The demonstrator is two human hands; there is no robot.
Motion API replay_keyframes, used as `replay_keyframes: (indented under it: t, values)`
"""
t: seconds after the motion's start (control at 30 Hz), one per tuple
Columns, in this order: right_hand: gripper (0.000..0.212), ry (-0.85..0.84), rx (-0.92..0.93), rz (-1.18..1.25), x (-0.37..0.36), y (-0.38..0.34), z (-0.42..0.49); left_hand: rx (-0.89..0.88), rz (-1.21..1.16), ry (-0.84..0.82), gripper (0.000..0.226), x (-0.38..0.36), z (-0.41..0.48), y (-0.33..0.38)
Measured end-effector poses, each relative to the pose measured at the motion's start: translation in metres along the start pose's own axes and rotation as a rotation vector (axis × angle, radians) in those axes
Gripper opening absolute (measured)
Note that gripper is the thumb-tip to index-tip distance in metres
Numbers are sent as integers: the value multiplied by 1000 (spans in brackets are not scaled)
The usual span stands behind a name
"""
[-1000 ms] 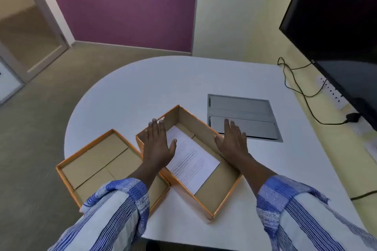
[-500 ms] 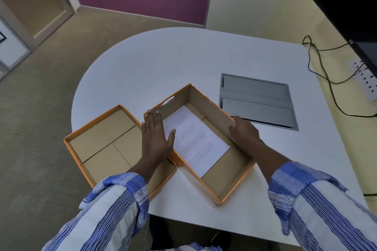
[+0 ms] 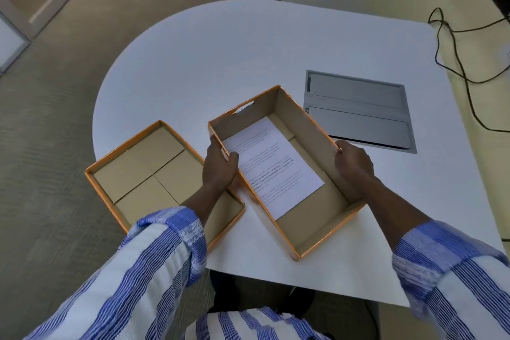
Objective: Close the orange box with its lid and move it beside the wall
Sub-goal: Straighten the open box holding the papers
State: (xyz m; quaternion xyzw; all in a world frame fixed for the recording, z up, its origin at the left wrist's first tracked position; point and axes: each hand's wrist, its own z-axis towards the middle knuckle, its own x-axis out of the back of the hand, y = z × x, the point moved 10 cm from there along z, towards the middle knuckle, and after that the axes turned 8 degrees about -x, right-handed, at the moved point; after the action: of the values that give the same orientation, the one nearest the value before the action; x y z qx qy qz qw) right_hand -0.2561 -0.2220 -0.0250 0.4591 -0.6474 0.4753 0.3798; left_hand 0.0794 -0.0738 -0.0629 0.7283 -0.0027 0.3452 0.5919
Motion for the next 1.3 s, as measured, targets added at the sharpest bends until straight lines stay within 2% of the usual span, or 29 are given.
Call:
replay_keyframes:
  t: [0.17, 0.3, 0.47, 0.73, 0.87, 0.97, 1.1, 1.23, 1.3]
  values:
    - [33, -26, -69, 29, 0, 38, -23, -38, 68, -124, 55, -23, 26, 25]
    - [26, -52, -84, 128, -5, 63, -53, -133, 112, -199, 43, -40, 46, 57]
    - [25, -46, -101, 275, -11, 84, -89, -185, 170, -298, 43, -62, 61, 81]
    - [28, -103, -184, 353, -29, 101, -116, -166, 183, -362, 42, -88, 57, 67]
    - [36, -91, -186, 345, -23, 97, -113, -150, 147, -383, 50, -87, 54, 60]
    - [51, 28, -112, 329, -2, 81, -112, -100, 128, -287, 63, -69, 54, 51]
    - [57, 202, 136, 221, 25, 23, -114, -79, 176, -66, 59, -23, 47, 25]
    - [54, 135, 356, 283, 14, -60, -119, 0, 307, 69, 55, 34, 34, -27]
    - [59, -4, 341, 299, -12, -92, -119, 83, 385, 110, 55, 64, 23, -58]
